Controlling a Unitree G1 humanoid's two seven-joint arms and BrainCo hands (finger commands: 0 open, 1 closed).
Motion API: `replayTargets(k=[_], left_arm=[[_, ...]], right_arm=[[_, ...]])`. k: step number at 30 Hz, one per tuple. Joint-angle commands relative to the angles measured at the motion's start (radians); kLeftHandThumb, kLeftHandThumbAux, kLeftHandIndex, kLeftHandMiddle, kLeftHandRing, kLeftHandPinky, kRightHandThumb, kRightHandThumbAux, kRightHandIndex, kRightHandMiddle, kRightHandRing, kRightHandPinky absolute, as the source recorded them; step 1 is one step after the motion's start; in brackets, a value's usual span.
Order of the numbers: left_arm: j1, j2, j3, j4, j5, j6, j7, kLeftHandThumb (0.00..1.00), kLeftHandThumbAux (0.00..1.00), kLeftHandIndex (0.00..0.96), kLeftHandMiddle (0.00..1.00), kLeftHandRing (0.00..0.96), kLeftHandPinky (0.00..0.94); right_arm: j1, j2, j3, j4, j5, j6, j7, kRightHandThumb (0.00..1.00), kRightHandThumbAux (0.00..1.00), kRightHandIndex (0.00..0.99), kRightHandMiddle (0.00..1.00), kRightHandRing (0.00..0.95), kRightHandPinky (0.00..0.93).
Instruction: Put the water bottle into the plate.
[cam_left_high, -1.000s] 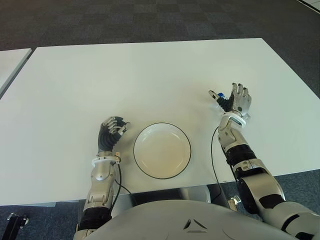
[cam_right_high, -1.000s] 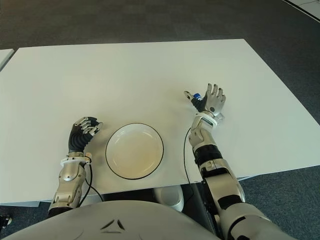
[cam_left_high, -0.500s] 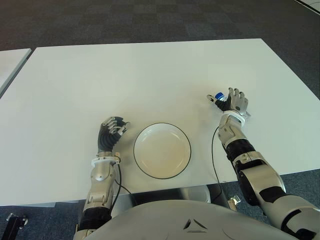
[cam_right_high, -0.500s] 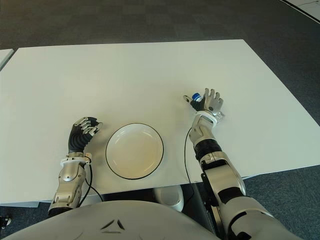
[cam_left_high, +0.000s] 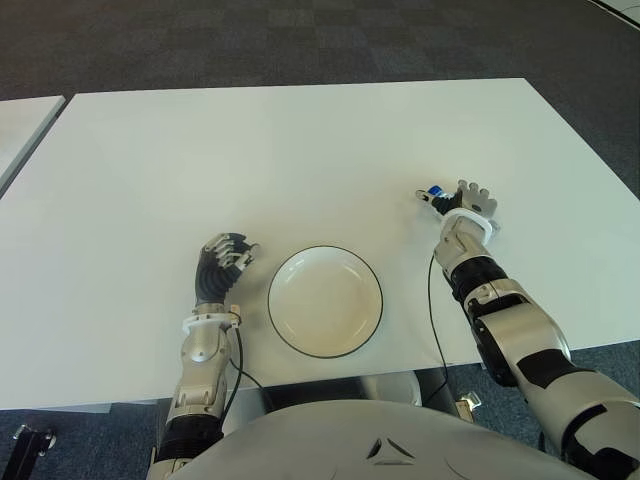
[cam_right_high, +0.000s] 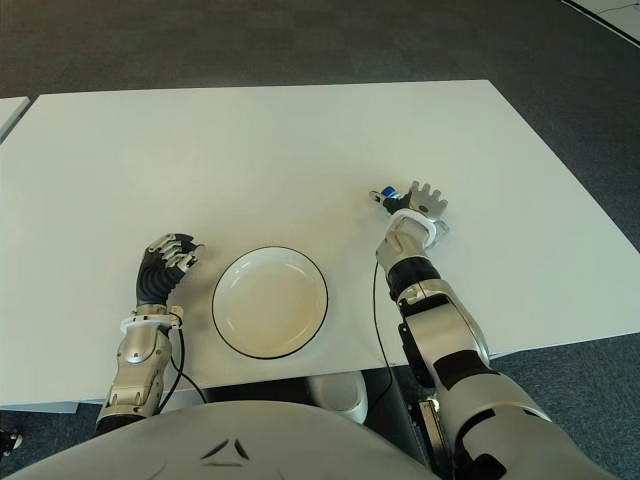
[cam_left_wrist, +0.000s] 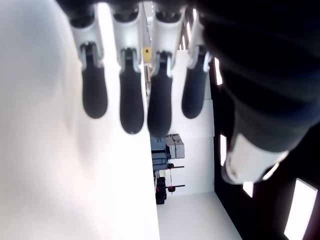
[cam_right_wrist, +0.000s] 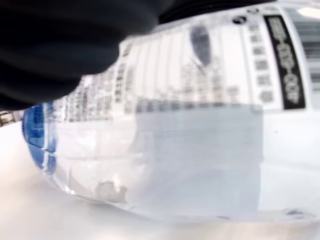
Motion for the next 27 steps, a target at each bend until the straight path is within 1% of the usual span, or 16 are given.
replayTargets(k=[1, 3, 5, 7, 10, 12, 13, 14, 15, 16, 17, 18, 22, 27], left_arm=[[0.007, -0.004, 0.003, 0.01, -0.001, 0.008, -0.004, 0.707, 0.709, 0.432, 0.525, 0.515, 0.506], [0.007, -0.005, 0.003, 0.009, -0.001, 0.009, -0.004, 0.707, 0.709, 0.432, 0.525, 0.515, 0.506], [0.007, -0.005, 0.003, 0.009, -0.002, 0.008, -0.004, 0.707, 0.709, 0.432, 0.526, 0.516, 0.507], [0.006, -0.006, 0.003, 0.009, -0.002, 0.008, -0.003, 0.707, 0.709, 0.432, 0.527, 0.516, 0.506], [0.005, -0.008, 0.004, 0.009, -0.001, 0.007, 0.001, 0.707, 0.709, 0.432, 0.529, 0.517, 0.506], [0.005, -0.01, 0.004, 0.008, 0.0, 0.007, 0.003, 0.707, 0.709, 0.432, 0.527, 0.515, 0.504], [0.004, -0.01, 0.005, 0.009, 0.0, 0.007, 0.005, 0.707, 0.709, 0.432, 0.527, 0.515, 0.504], [0.005, -0.011, 0.005, 0.009, 0.001, 0.005, 0.006, 0.707, 0.709, 0.432, 0.526, 0.514, 0.502], [0.005, -0.011, 0.006, 0.009, 0.002, 0.004, 0.008, 0.707, 0.709, 0.432, 0.525, 0.513, 0.501], [0.005, -0.012, 0.006, 0.01, 0.002, 0.003, 0.009, 0.707, 0.709, 0.432, 0.525, 0.513, 0.501], [0.005, -0.013, 0.007, 0.01, 0.003, 0.002, 0.01, 0.707, 0.709, 0.432, 0.524, 0.513, 0.5], [0.005, -0.014, 0.007, 0.009, 0.002, 0.003, 0.011, 0.707, 0.709, 0.432, 0.524, 0.513, 0.5], [0.006, -0.018, 0.01, 0.007, -0.003, 0.005, 0.01, 0.706, 0.709, 0.431, 0.521, 0.511, 0.499], [0.006, -0.021, 0.013, 0.007, -0.006, 0.003, 0.008, 0.706, 0.709, 0.431, 0.517, 0.507, 0.496]], right_arm=[[0.051, 0.03, 0.061, 0.084, 0.02, 0.021, 0.146, 0.51, 0.215, 0.0, 0.0, 0.0, 0.0], [0.047, 0.027, 0.077, 0.089, 0.018, 0.024, 0.164, 0.506, 0.221, 0.0, 0.0, 0.0, 0.0], [0.043, 0.023, 0.107, 0.1, 0.009, 0.024, 0.213, 0.499, 0.234, 0.0, 0.0, 0.0, 0.0], [0.041, 0.019, 0.127, 0.107, 0.006, 0.022, 0.243, 0.494, 0.243, 0.0, 0.0, 0.0, 0.0], [0.048, 0.011, 0.153, 0.118, 0.003, 0.005, 0.276, 0.478, 0.267, 0.0, 0.0, 0.0, 0.0], [0.051, 0.008, 0.159, 0.121, 0.008, -0.003, 0.285, 0.476, 0.3, 0.059, 0.0, 0.0, 0.012], [0.053, 0.007, 0.163, 0.126, 0.009, -0.011, 0.287, 0.476, 0.305, 0.068, 0.0, 0.0, 0.014], [0.056, 0.004, 0.17, 0.131, 0.009, -0.022, 0.293, 0.475, 0.319, 0.112, 0.0, 0.0, 0.021], [0.058, 0.003, 0.175, 0.135, 0.009, -0.031, 0.297, 0.479, 0.342, 0.183, 0.006, 0.0, 0.04], [0.059, 0.0, 0.181, 0.139, 0.009, -0.042, 0.304, 0.481, 0.35, 0.209, 0.008, 0.0, 0.047], [0.06, -0.002, 0.185, 0.141, 0.01, -0.049, 0.309, 0.49, 0.373, 0.268, 0.027, 0.0, 0.071], [0.063, -0.005, 0.185, 0.142, 0.013, -0.057, 0.312, 0.496, 0.389, 0.306, 0.039, 0.0, 0.087], [0.072, -0.01, 0.167, 0.136, 0.035, -0.07, 0.306, 0.542, 0.44, 0.398, 0.118, 0.052, 0.168], [0.078, -0.01, 0.15, 0.134, 0.048, -0.071, 0.296, 0.575, 0.471, 0.442, 0.172, 0.108, 0.225]])
